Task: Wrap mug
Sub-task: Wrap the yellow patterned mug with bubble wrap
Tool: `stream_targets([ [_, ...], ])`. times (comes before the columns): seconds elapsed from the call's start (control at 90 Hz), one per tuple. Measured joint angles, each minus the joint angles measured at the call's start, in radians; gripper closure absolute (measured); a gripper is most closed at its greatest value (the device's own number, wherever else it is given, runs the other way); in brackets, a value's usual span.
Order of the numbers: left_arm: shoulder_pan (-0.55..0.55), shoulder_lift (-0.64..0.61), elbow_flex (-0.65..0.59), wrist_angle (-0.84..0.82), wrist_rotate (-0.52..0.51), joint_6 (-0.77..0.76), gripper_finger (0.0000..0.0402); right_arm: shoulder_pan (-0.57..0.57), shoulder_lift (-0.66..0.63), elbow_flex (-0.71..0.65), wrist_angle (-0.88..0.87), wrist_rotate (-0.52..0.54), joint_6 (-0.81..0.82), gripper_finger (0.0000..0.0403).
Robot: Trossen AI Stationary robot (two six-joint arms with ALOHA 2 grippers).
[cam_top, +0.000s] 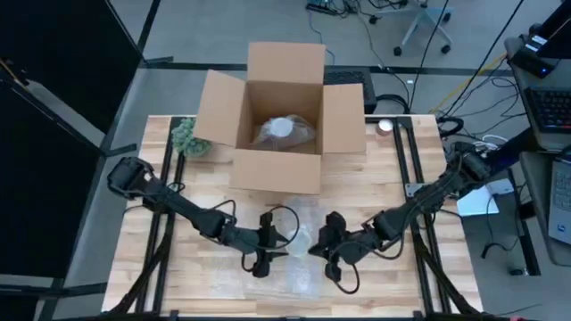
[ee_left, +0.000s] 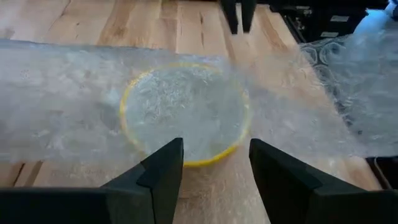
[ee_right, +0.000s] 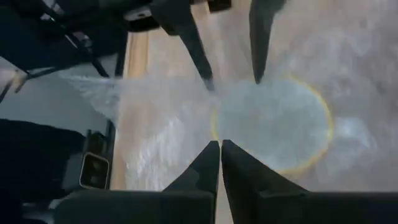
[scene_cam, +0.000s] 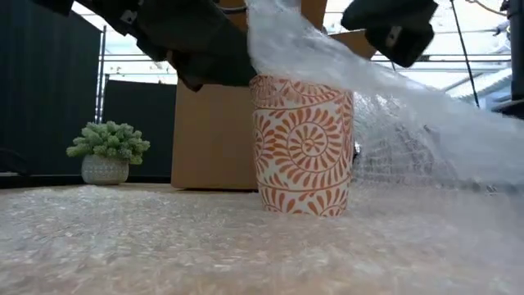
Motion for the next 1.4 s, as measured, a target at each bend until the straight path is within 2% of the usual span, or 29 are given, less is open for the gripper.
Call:
stream_targets([
  [0.233, -0.003, -0.051, 0.000, -0.043, 0.001, 0.002, 0.0228, -0.014, 0.000, 0.000, 0.156, -0.008, -0.097, 0.0299],
  [0.533, -0.001, -0.060, 0.001, -0.095, -0.006, 0.002, 0.0228, -0.014, 0.000, 0.000, 0.115, -0.030, -0.211, 0.0227],
  [0.644, -0.001, -0.060, 0.001, -0.101, -0.006, 0.001, 0.0228, -0.014, 0.000, 0.012, 0.026, -0.086, -0.219, 0.0219],
  [0.844, -0.001, -0.060, 0.001, -0.099, -0.006, 0.001, 0.0228, 0.011, 0.034, 0.143, -0.079, -0.057, -0.259, 0.0221],
  [0.933, -0.001, -0.060, 0.001, -0.099, -0.006, 0.002, 0.0228, 0.024, 0.106, 0.266, -0.264, -0.010, -0.309, 0.0222],
  [1.033, -0.001, -0.060, 0.002, -0.098, -0.006, 0.002, 0.0228, 0.007, 0.211, 0.389, -0.543, -0.007, -0.310, 0.0222],
  [1.089, -0.001, -0.060, 0.002, -0.098, -0.006, 0.002, 0.0228, -0.005, 0.263, 0.438, -0.625, -0.003, -0.297, 0.0222],
  [1.244, -0.001, -0.060, 0.002, -0.098, -0.007, 0.001, 0.0228, -0.019, 0.357, 0.528, -0.654, -0.012, -0.311, 0.0222],
  [1.4, -0.002, -0.060, 0.002, -0.096, 0.002, -0.001, 0.0228, -0.042, 0.411, 0.564, -0.658, -0.084, -0.312, 0.0222],
])
